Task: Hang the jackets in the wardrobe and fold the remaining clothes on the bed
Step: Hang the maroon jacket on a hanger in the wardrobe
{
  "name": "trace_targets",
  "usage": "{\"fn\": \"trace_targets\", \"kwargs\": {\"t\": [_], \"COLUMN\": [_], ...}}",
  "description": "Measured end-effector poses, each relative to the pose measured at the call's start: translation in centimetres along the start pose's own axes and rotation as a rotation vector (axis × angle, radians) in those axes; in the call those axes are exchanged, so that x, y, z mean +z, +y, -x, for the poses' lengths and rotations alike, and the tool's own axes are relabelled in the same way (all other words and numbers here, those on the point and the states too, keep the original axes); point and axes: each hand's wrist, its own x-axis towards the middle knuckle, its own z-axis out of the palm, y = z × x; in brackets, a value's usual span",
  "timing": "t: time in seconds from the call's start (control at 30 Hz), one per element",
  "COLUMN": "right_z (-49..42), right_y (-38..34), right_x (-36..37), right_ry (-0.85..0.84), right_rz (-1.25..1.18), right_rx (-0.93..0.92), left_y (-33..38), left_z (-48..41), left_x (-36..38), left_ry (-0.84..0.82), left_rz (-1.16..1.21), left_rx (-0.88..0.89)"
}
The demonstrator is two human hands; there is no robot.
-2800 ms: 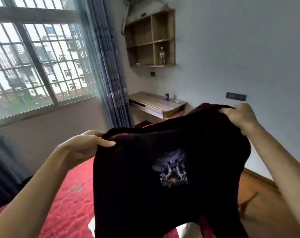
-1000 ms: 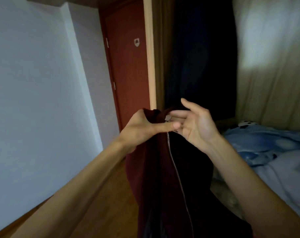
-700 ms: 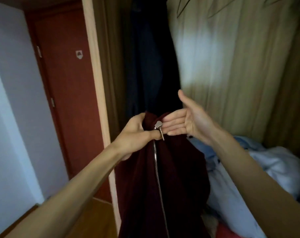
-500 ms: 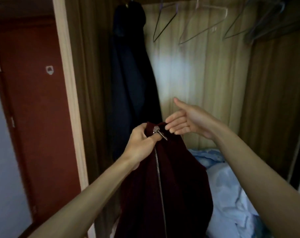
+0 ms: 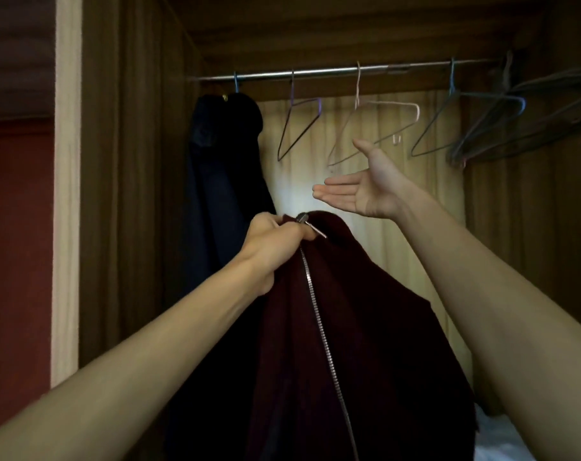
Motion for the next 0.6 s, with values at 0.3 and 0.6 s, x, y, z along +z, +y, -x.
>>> {"fn": "trace_targets", "kwargs": {"t": [0.3, 0.6], "right_z": [-11.0, -17.4], "right_y": [-5.9, -7.7], "right_x": [1.2, 3.3], "right_ry": [-0.028, -0.064], "right_rz": [-0.147, -0.178], "right_rx": [-0.015, -0.13], "left_y": [3.7, 1.1], "left_z": [-7.6, -10.5], "left_x": [0.6, -0.4], "left_ry": [0.144, 0.183], "left_rz": [-0.081, -0.192], "left_rx": [0.13, 0.064]}}
